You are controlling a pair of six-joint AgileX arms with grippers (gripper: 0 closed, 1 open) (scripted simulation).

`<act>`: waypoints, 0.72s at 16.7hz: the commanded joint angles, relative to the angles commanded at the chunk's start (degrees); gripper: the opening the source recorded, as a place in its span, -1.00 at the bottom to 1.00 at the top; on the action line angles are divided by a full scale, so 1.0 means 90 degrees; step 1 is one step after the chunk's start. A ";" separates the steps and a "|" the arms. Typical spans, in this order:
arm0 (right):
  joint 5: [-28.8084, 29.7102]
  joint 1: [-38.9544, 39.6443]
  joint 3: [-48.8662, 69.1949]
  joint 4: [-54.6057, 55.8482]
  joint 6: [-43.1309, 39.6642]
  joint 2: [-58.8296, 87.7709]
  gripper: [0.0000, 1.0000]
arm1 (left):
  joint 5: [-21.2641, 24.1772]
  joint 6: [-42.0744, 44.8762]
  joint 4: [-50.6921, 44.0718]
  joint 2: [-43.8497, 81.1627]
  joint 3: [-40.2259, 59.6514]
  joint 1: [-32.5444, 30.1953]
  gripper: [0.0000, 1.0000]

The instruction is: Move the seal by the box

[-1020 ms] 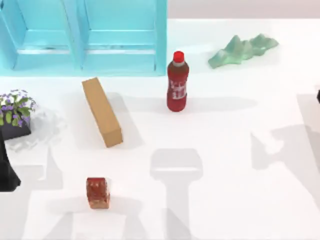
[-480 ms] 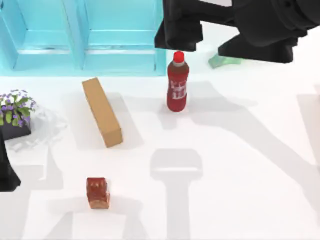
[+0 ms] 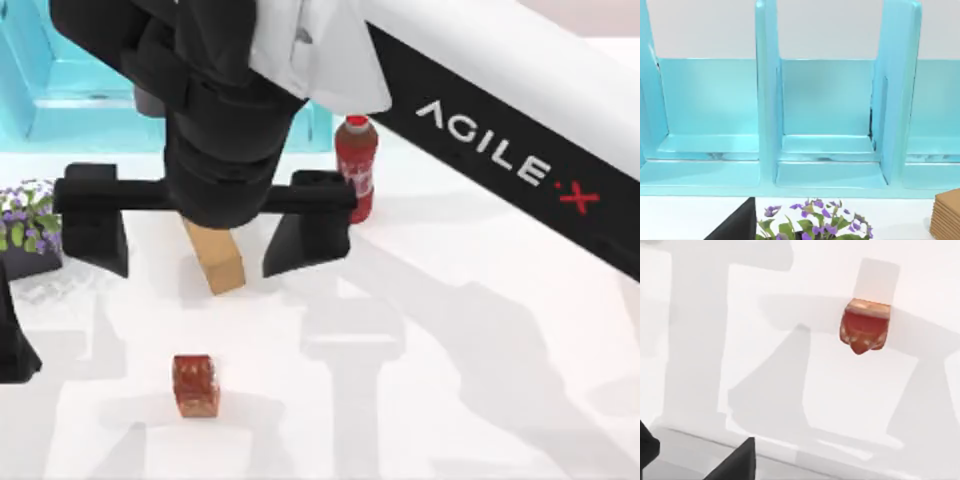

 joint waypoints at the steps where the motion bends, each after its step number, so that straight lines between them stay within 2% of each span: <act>1: 0.0086 0.0112 0.0460 -0.0257 0.0195 0.0449 1.00 | 0.0000 0.0000 0.0000 0.0000 0.0000 0.0000 1.00; 7: 0.0685 0.0509 0.2718 -0.1338 0.1148 0.2489 1.00 | 0.0000 0.0000 0.0000 0.0000 0.0000 0.0000 1.00; 12: 0.1018 0.0589 0.3542 -0.1678 0.1528 0.3212 1.00 | 0.0000 0.0000 0.0000 0.0000 0.0000 0.0000 1.00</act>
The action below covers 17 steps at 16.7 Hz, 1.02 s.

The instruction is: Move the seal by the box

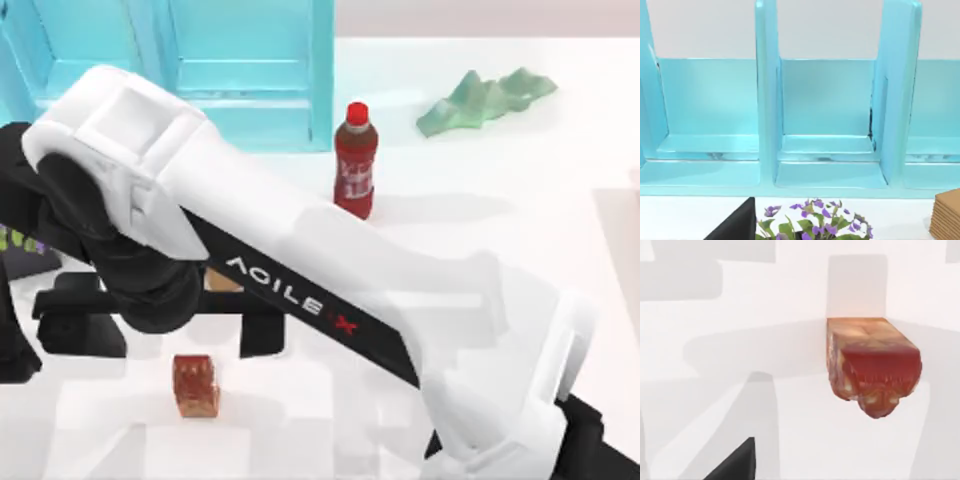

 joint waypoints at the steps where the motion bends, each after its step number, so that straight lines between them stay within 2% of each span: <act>1: 0.0023 0.0003 0.0065 -0.0019 0.0024 0.0047 1.00 | 0.0000 0.0000 0.0000 0.0000 0.0000 0.0000 1.00; 9: 0.0024 -0.0022 0.0303 -0.0052 0.0008 0.0285 1.00 | 0.0000 0.0000 0.0000 0.0000 0.0000 0.0000 1.00; 17: 0.0057 -0.0077 0.3045 -0.0516 -0.0053 0.2482 1.00 | 0.0000 0.0000 0.0000 0.0000 0.0000 0.0000 1.00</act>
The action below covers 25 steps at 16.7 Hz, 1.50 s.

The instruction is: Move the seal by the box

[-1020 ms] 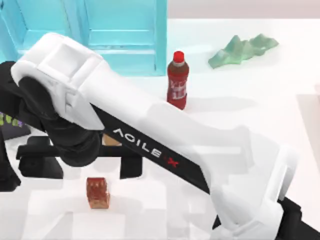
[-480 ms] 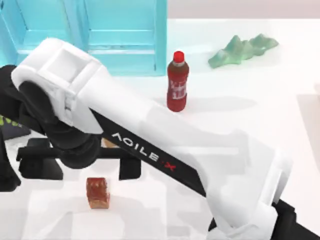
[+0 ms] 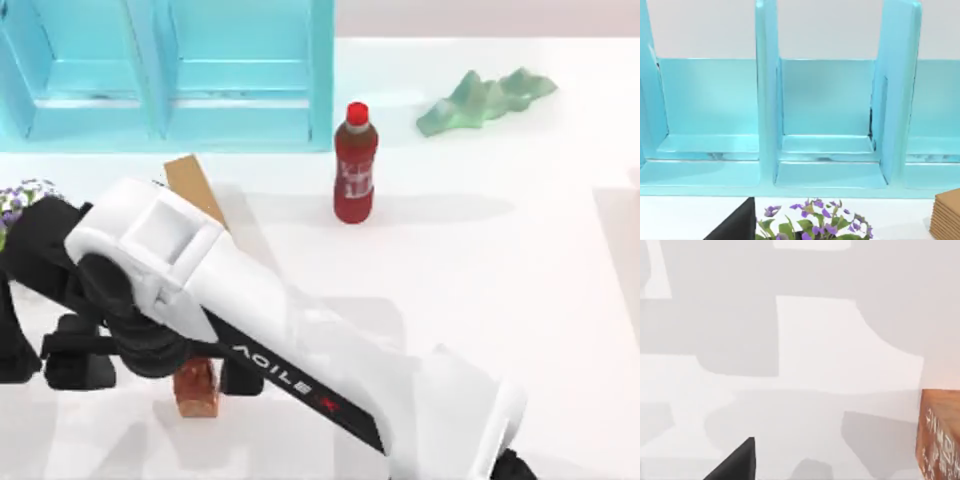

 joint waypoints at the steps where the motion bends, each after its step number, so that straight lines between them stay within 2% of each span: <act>1: 0.0003 -0.0011 0.0234 -0.0034 -0.0012 0.0208 1.00 | 0.0000 0.0000 0.0000 0.0000 0.0000 0.0000 1.00; 7: 0.0007 -0.0029 0.0527 -0.0076 -0.0028 0.0492 1.00 | 0.0000 0.0000 0.0000 0.0000 0.0000 0.0000 1.00; 20: 0.0007 -0.0029 0.0527 -0.0076 -0.0028 0.0492 -0.96 | 0.0000 0.0000 0.0000 0.0000 0.0000 0.0000 1.00; 25: 0.0007 -0.0029 0.0527 -0.0076 -0.0028 0.0492 -1.00 | 0.0000 0.0000 0.0000 0.0000 0.0000 0.0000 1.00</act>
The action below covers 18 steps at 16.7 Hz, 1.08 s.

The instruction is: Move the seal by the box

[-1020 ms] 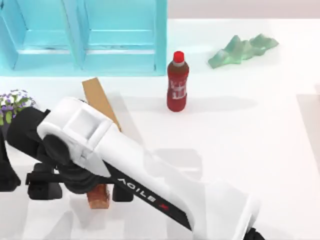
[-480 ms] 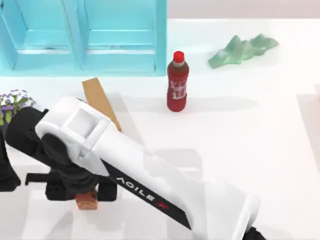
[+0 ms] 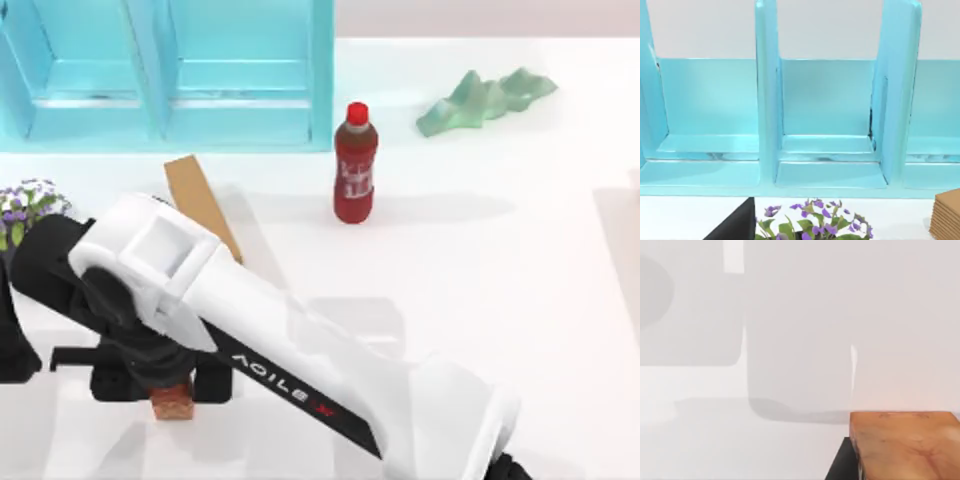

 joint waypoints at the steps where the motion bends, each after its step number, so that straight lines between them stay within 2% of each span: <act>1: 0.0000 0.0000 0.0000 0.0000 0.0000 0.0000 -1.00 | 0.0000 0.0000 0.0000 0.0000 0.0000 0.0000 1.00; 3: 0.0000 0.0000 0.0000 0.0000 0.0000 0.0000 -1.00 | 0.0000 0.0000 0.0000 0.0000 0.0000 0.0000 1.00; 4: -0.0072 0.0079 -0.0223 0.0507 0.0008 -0.0159 -1.00 | 0.0000 0.0000 0.0000 0.0000 0.0000 0.0000 1.00; 13: -0.0094 0.0073 -0.1526 0.0580 0.0005 -0.1383 -1.00 | 0.0000 0.0000 0.0000 0.0000 0.0000 0.0000 1.00; 18: -0.0094 0.0079 -0.1557 0.0582 0.0014 -0.1419 -1.00 | 0.0000 0.0000 0.0000 0.0000 0.0000 0.0000 1.00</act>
